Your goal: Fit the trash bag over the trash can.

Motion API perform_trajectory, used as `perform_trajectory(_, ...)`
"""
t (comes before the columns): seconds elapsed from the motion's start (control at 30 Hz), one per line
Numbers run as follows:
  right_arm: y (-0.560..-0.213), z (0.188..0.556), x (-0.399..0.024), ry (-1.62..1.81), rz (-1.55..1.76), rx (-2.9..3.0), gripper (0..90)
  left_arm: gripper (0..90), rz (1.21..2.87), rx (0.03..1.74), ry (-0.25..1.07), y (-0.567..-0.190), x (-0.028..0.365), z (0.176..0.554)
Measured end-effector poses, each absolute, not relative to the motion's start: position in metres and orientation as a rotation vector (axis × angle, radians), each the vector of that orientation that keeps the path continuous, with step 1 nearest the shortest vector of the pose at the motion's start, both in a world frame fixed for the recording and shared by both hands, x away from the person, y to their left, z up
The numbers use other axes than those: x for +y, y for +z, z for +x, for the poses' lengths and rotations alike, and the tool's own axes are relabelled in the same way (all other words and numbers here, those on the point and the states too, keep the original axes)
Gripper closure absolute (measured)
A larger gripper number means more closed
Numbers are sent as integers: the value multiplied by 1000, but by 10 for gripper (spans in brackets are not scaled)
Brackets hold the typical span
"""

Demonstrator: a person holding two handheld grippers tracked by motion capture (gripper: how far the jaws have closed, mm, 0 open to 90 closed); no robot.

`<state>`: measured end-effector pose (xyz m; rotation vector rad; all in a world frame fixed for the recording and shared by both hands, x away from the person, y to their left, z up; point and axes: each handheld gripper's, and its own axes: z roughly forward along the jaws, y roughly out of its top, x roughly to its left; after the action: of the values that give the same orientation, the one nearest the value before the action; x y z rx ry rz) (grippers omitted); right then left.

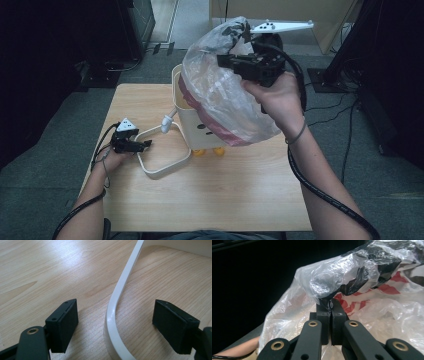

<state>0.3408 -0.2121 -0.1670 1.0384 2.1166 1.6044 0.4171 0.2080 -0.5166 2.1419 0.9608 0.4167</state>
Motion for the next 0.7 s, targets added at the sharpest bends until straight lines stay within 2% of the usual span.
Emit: perform_trajectory(0.7, -187, 377, -148, 1536, 1047, 2272, 886, 208, 2142, 960, 415, -517, 208, 417)
